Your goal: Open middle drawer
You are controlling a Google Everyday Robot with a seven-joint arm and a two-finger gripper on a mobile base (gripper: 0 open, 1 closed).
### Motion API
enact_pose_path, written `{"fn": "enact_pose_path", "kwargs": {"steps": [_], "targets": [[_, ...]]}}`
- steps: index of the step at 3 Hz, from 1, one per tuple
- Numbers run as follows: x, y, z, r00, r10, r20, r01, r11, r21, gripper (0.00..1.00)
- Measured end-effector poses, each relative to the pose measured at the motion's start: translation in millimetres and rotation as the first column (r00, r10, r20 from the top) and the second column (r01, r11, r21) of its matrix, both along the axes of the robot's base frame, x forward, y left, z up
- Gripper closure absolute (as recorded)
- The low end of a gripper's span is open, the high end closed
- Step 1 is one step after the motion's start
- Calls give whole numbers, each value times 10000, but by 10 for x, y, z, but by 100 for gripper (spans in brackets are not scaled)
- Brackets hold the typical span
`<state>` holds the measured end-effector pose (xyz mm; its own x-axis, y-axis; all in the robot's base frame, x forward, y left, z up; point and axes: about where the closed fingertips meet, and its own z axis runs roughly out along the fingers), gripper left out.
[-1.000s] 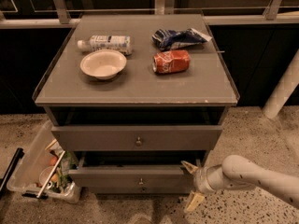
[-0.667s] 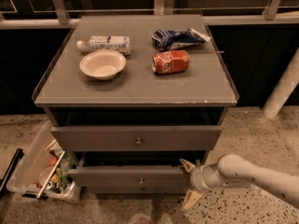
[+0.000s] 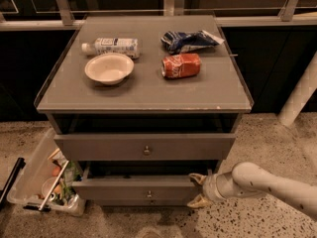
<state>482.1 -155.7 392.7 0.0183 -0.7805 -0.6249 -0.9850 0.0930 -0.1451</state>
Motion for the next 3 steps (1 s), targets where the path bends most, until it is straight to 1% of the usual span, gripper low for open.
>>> {"fn": "enact_pose_path", "kwargs": {"steps": [2,3], "targets": [[-3,-2,121,10000,1,0,-1,10000,1,89],[-13,-2,124,10000,1,0,-1,10000,1,100]]}}
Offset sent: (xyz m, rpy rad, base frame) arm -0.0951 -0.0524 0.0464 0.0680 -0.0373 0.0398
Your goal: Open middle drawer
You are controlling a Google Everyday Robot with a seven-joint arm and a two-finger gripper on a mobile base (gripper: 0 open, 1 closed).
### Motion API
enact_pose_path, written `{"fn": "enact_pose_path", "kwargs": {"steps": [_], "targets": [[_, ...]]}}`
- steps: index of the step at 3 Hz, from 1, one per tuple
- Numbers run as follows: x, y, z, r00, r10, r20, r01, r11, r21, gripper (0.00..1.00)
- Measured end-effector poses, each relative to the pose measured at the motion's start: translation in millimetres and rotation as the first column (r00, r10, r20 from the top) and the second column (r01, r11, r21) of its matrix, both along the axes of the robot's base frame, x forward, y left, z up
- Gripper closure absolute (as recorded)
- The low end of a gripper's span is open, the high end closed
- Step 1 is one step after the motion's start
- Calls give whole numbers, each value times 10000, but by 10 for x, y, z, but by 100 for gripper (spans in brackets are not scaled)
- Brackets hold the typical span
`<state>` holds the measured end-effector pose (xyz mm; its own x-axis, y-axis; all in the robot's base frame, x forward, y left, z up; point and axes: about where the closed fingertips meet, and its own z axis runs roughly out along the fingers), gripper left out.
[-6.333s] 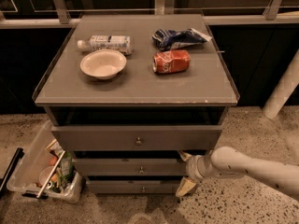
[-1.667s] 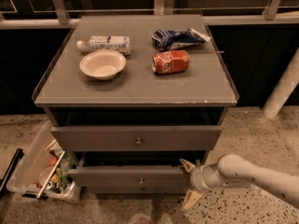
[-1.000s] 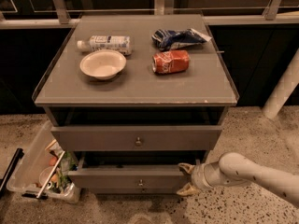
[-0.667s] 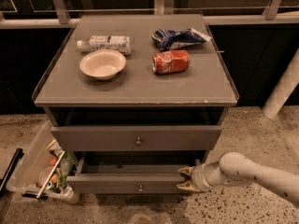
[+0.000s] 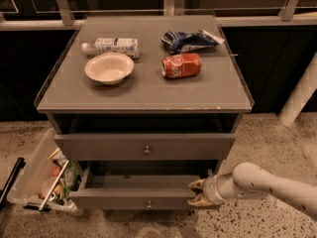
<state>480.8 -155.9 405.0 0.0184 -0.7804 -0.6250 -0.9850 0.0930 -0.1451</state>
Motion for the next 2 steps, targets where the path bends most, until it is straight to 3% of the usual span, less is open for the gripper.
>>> {"fn": "enact_pose_path", "kwargs": {"steps": [2], "targets": [[-1,0,0,10000,2,0,-2,10000,2,58]]}}
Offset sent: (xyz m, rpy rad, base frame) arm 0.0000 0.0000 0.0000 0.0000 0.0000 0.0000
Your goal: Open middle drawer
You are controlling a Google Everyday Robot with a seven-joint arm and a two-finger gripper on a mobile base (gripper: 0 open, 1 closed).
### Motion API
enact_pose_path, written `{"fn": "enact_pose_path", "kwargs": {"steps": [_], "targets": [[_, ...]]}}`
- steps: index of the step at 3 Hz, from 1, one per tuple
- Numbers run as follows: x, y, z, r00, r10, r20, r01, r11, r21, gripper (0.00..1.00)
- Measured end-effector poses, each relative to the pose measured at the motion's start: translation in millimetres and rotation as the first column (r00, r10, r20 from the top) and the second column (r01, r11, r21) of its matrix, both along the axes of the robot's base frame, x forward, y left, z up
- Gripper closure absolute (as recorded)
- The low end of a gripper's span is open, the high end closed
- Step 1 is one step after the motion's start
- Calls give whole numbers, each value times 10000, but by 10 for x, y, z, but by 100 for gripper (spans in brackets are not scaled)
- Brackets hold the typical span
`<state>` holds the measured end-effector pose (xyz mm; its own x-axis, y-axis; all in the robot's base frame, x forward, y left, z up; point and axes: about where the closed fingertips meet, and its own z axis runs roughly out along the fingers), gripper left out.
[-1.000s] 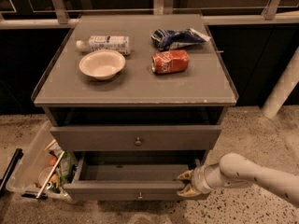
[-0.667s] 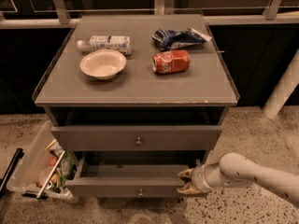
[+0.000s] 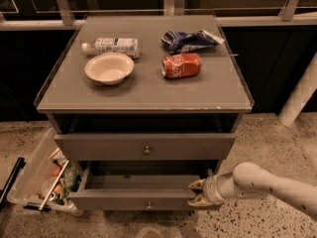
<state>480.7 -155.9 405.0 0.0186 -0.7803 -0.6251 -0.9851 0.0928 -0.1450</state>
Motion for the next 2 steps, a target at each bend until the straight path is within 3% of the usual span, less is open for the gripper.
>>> {"fn": "enact_pose_path", "kwargs": {"steps": [1,2], "targets": [[-100,-31,13,9996,289,10,-289,9992,270,34],[-541,-115,-41,9962,871,26,-870,9929,816,39]]}}
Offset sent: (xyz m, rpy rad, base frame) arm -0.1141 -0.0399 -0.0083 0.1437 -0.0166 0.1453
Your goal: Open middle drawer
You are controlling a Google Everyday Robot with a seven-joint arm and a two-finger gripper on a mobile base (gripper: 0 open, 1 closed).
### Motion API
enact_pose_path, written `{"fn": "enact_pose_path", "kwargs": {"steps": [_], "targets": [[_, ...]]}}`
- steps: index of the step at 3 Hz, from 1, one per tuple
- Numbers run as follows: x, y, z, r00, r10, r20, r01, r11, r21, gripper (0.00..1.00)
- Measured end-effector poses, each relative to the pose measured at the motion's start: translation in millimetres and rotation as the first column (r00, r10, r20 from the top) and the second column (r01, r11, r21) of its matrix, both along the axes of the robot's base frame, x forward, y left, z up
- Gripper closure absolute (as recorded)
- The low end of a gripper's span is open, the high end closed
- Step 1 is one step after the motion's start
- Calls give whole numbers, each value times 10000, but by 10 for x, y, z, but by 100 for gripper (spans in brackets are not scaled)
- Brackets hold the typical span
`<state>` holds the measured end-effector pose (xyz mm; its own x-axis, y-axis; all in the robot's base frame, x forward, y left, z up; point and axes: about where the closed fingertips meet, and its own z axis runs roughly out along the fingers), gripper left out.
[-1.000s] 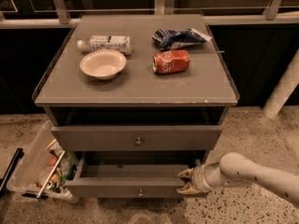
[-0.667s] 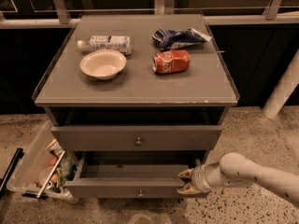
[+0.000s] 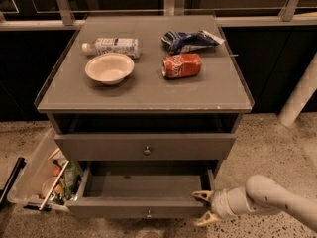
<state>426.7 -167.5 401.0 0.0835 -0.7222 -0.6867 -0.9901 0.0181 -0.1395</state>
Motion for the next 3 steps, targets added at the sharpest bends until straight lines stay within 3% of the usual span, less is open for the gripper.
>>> {"fn": "enact_pose_path", "kwargs": {"steps": [1,2,3], "targets": [[-423,-124,-42,9993,348,119,-351,9990,260,62],[-516,-134,-41,9991,393,150,-397,9988,300,85],[-634,-139,-51,9986,511,123,-515,9980,361,100]]}}
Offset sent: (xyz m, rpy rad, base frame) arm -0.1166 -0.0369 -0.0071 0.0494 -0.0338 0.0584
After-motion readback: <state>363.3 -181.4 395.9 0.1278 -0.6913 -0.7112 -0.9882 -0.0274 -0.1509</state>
